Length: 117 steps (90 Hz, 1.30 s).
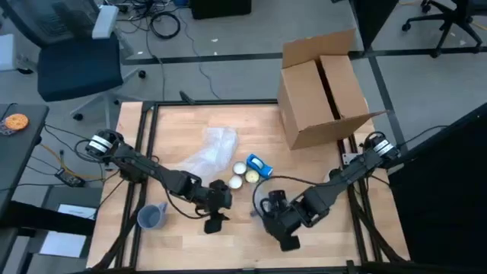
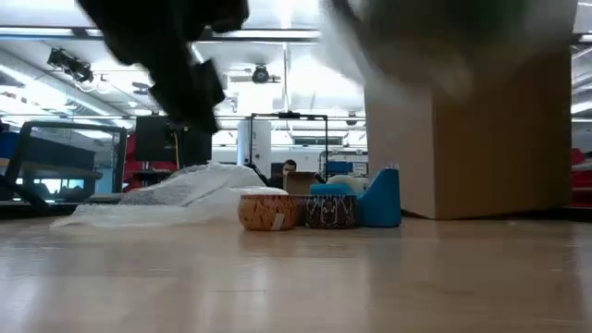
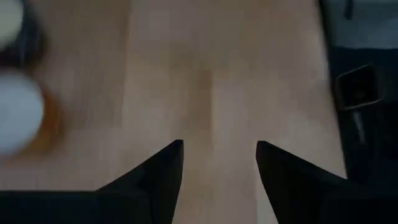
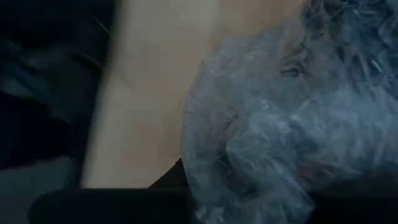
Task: Wrap mug
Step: Put the wrapped black mug into the brown cardboard box
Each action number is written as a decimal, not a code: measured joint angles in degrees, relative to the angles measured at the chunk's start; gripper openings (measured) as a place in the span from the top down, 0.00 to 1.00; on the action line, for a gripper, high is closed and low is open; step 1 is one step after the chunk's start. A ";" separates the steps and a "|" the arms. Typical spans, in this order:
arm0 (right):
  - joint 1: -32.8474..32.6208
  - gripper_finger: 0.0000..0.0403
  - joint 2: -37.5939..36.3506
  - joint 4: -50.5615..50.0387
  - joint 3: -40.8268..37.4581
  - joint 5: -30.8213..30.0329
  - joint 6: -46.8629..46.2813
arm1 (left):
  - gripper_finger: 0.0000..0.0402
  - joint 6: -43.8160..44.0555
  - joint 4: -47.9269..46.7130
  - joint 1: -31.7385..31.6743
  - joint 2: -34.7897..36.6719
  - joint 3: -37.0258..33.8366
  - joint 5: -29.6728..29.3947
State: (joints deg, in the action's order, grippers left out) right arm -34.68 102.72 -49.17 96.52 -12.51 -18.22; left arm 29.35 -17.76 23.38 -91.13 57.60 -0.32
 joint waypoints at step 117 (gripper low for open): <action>36.40 0.94 -3.09 -40.72 36.18 -31.98 16.63 | 0.53 -13.34 35.27 7.60 -2.64 -8.60 -27.08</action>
State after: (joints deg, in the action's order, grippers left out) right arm 1.73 99.63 -89.89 132.70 -44.49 -1.59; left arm 16.01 17.51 30.97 -93.77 49.00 -27.40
